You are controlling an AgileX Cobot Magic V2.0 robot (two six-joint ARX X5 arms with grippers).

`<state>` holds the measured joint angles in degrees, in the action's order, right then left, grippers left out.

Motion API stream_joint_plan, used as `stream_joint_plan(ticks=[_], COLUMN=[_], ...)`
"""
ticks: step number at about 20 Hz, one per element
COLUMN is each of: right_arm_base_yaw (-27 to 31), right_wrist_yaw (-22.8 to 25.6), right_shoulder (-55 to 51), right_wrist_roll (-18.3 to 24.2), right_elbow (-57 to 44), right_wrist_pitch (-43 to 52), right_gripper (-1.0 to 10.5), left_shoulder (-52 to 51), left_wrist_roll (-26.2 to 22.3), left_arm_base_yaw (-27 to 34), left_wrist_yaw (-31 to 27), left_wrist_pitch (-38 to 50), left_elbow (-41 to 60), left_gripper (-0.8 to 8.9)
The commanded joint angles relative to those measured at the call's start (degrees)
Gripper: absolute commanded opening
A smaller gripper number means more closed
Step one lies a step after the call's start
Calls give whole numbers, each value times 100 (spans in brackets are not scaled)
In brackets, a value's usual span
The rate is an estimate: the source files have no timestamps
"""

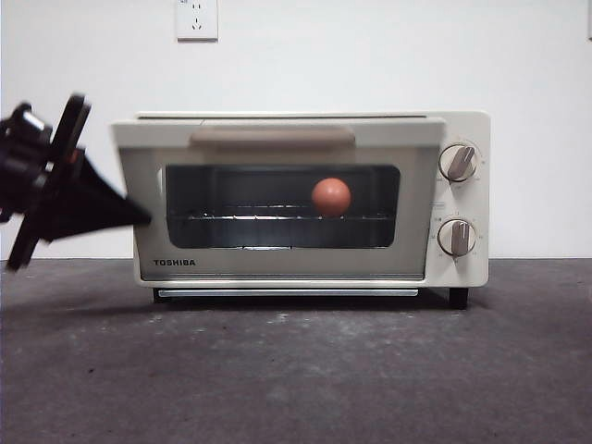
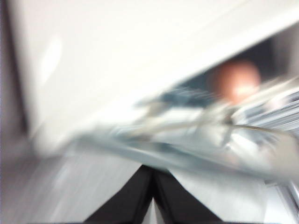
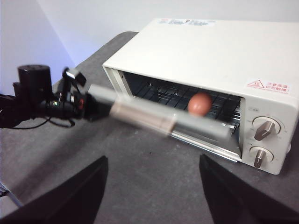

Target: Eggoven

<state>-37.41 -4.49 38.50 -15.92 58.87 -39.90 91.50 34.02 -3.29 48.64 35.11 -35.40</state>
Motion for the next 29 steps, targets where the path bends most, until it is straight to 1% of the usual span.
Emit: stream_joint_plan(ticks=[1, 6, 9, 13, 15, 17, 20, 24, 27, 29], right_arm_base_yaw=[-42, -39, -39, -39, -39, -42, -39, -39, -39, -39], right_wrist_yaw=[2, 2, 4, 2, 2, 2, 4, 26, 164, 181], right_shoulder=[33, 33, 33, 35, 37, 44, 90, 216, 391, 522], right_wrist_roll=[-37, -35, -26, -13, -13, -11, -7, 31, 81, 136], right_elbow=[116, 116, 116, 116, 116, 116, 114, 114, 107, 101], right_wrist_pitch=[0, -114, -129, -131, -133, -133, -155, -286, -422, -483], right_gripper=[314, 314, 314, 314, 314, 313, 313, 313, 313, 305], left_shoulder=[63, 44, -90, -485, -815, -1185, -1856, -2846, -3543, -3967], left_wrist_roll=[612, 723, 710, 538, 387, 168, -337, -1027, -1384, -1464], left_arm_base_yaw=[-4, -4, -52, -140, -186, -247, -374, -612, -813, -940], left_wrist_yaw=[-221, -319, -319, -323, -328, -417, -739, -1379, -1958, -2321], left_wrist_pitch=[446, 503, 367, 61, -240, -669, -1602, -3062, -3967, -4413], left_elbow=[-146, -227, -227, -227, -227, -227, -229, -229, -238, -256], left_gripper=[6, 7, 7, 7, 7, 7, 7, 7, 7, 7])
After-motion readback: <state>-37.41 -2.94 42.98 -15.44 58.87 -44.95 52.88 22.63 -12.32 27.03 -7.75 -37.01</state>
